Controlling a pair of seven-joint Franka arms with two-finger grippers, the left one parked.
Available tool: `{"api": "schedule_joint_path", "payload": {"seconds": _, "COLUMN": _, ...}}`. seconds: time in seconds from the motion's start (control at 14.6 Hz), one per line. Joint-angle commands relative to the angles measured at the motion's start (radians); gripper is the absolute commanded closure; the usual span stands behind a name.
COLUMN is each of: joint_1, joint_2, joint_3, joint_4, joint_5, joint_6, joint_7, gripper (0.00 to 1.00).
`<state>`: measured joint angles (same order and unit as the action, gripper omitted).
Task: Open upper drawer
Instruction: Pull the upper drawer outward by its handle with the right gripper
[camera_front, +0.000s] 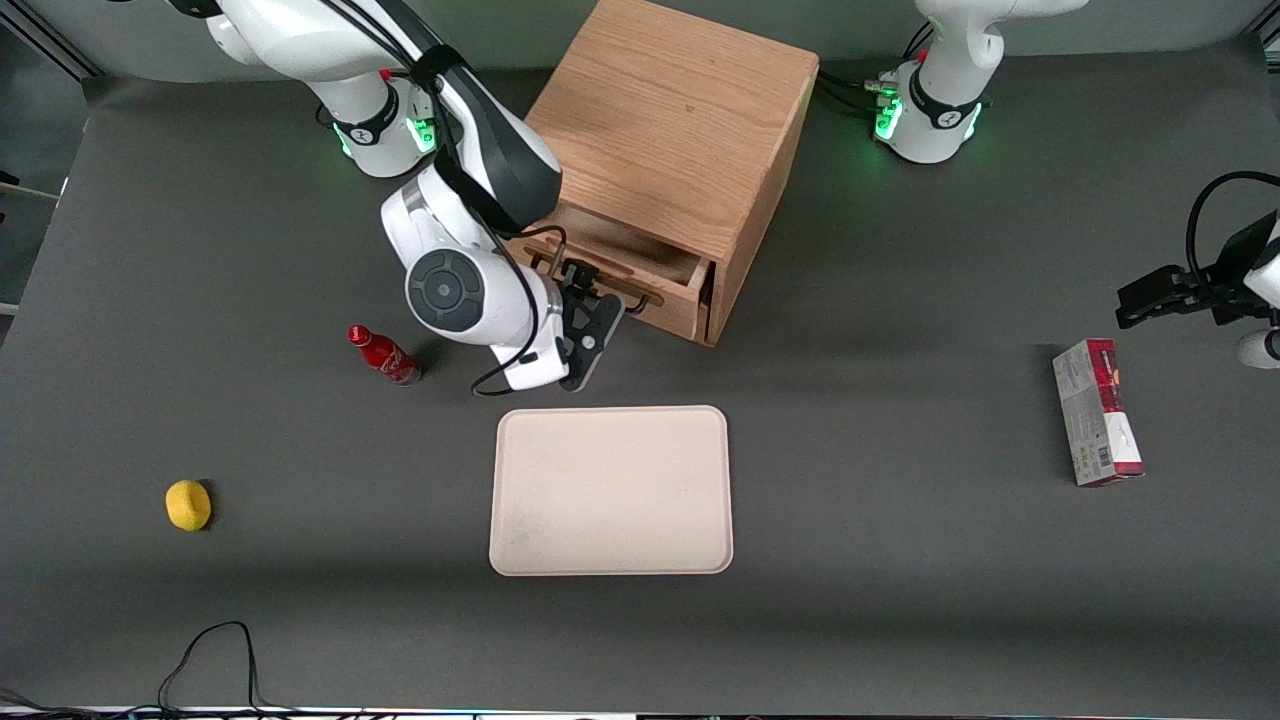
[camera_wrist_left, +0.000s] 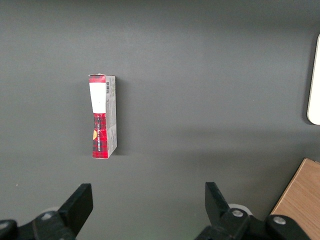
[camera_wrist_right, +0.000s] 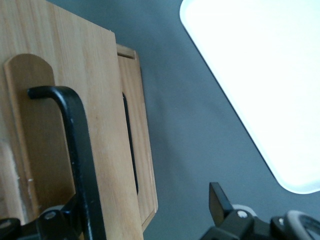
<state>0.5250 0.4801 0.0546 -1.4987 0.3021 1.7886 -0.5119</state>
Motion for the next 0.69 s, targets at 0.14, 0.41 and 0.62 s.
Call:
{"api": "schedule_joint_path", "payload": {"seconds": 0.14, "joint_1": -0.037, "joint_2": 0.015, "joint_3": 0.002, "joint_4": 0.041, "joint_5": -0.012, "joint_6": 0.002, "joint_7": -0.048, "gripper": 0.0}}
{"api": "schedule_joint_path", "payload": {"seconds": 0.41, "joint_1": -0.059, "joint_2": 0.038, "joint_3": 0.002, "joint_4": 0.071, "joint_5": -0.011, "joint_6": 0.003, "joint_7": -0.054, "gripper": 0.0}}
{"api": "schedule_joint_path", "payload": {"seconds": 0.62, "joint_1": -0.08, "joint_2": 0.063, "joint_3": 0.002, "joint_4": 0.092, "joint_5": -0.011, "joint_6": 0.017, "joint_7": -0.054, "gripper": 0.0}}
